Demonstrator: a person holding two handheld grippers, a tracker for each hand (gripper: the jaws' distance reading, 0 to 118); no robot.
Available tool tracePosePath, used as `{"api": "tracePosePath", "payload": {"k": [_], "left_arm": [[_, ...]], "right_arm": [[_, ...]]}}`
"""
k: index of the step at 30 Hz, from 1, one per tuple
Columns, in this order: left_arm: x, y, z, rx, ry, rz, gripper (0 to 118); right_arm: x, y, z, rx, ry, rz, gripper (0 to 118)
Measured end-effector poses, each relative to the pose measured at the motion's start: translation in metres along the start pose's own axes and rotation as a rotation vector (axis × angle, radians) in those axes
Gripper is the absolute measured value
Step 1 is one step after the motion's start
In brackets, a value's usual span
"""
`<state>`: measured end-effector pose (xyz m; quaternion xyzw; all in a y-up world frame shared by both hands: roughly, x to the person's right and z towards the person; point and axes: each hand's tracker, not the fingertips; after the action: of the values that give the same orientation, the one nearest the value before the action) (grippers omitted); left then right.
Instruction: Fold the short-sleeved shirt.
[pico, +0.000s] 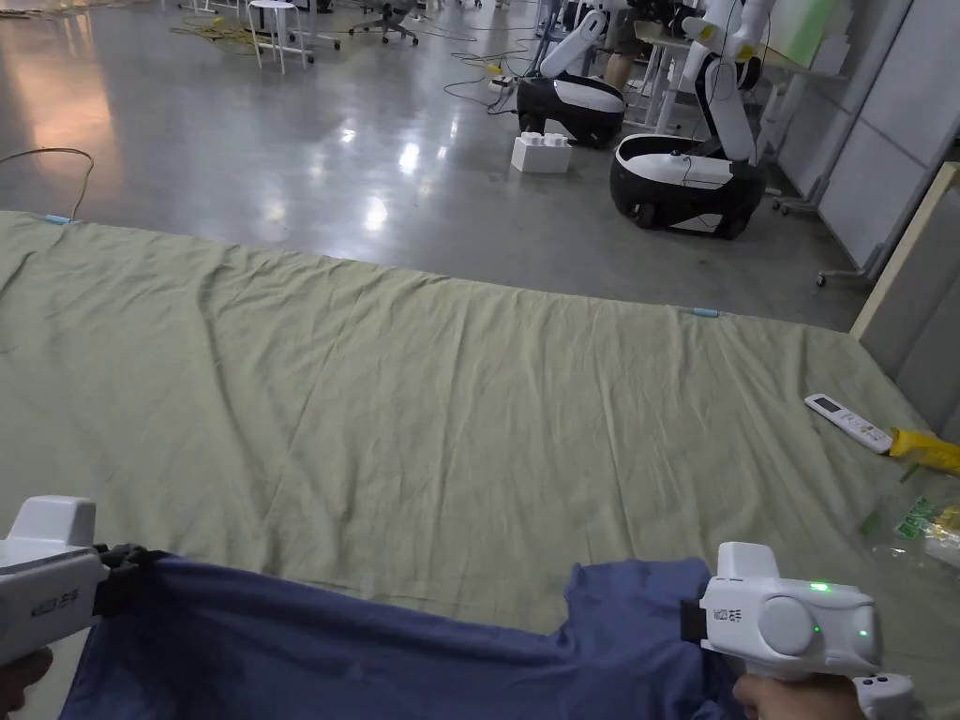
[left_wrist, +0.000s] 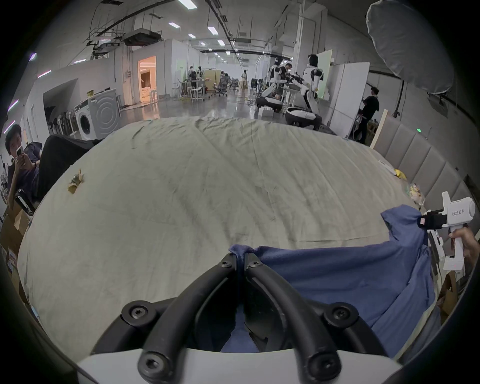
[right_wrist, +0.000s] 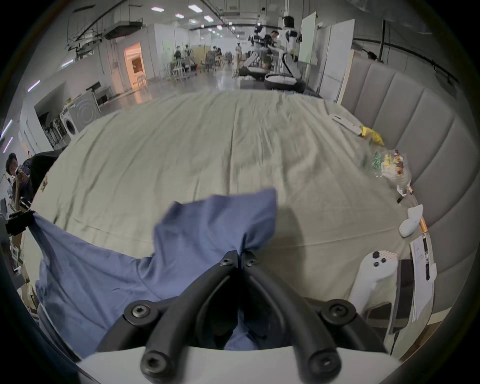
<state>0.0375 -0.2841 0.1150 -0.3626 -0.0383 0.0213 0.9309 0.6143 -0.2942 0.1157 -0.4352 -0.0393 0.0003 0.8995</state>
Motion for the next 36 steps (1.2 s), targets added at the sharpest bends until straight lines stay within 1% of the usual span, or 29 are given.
{"api": "tracePosePath", "payload": {"k": [2, 4, 6, 10, 12, 16, 19, 22, 24, 28, 31, 32, 36], "left_arm": [[-0.003, -0.001, 0.013, 0.019, -0.004, -0.004, 5], [-0.009, -0.005, 0.033, 0.046, -0.012, 0.006, 5], [-0.014, -0.009, 0.049, 0.061, -0.021, 0.014, 5], [-0.021, -0.022, 0.082, 0.086, -0.041, 0.016, 5], [-0.024, -0.033, 0.098, 0.085, -0.055, 0.016, 5], [-0.029, -0.056, 0.12, 0.081, -0.065, 0.0, 5], [-0.036, -0.082, 0.131, 0.021, -0.071, -0.007, 5], [-0.04, -0.105, 0.14, -0.036, -0.06, -0.022, 5], [-0.041, -0.122, 0.141, -0.087, -0.075, -0.029, 5], [-0.04, -0.148, 0.127, -0.181, -0.064, -0.034, 5], [-0.034, -0.162, 0.11, -0.272, -0.055, -0.063, 5], [-0.032, -0.167, 0.104, -0.297, -0.032, -0.079, 5], [-0.025, -0.178, 0.089, -0.304, -0.009, -0.082, 5]], "right_arm": [[0.002, -0.003, 0.026, 0.046, 0.032, -0.036, 2], [0.003, -0.009, 0.051, 0.085, 0.038, -0.038, 2], [0.003, -0.015, 0.075, 0.104, 0.038, -0.013, 2], [0.002, -0.037, 0.119, 0.14, 0.047, -0.005, 2], [0.0, -0.052, 0.134, 0.131, 0.046, 0.027, 2], [0.001, -0.089, 0.153, 0.093, 0.06, 0.039, 2], [0.002, -0.118, 0.159, 0.037, 0.056, 0.043, 2], [0.005, -0.146, 0.158, -0.029, 0.065, 0.029, 2], [0.005, -0.162, 0.155, -0.057, 0.049, 0.035, 2], [0.006, -0.184, 0.136, -0.12, 0.027, 0.03, 2], [0.003, -0.193, 0.118, -0.153, 0.001, 0.044, 2], [0.001, -0.196, 0.111, -0.156, -0.005, 0.046, 2], [-0.006, -0.202, 0.096, -0.166, -0.012, 0.045, 2]]}}
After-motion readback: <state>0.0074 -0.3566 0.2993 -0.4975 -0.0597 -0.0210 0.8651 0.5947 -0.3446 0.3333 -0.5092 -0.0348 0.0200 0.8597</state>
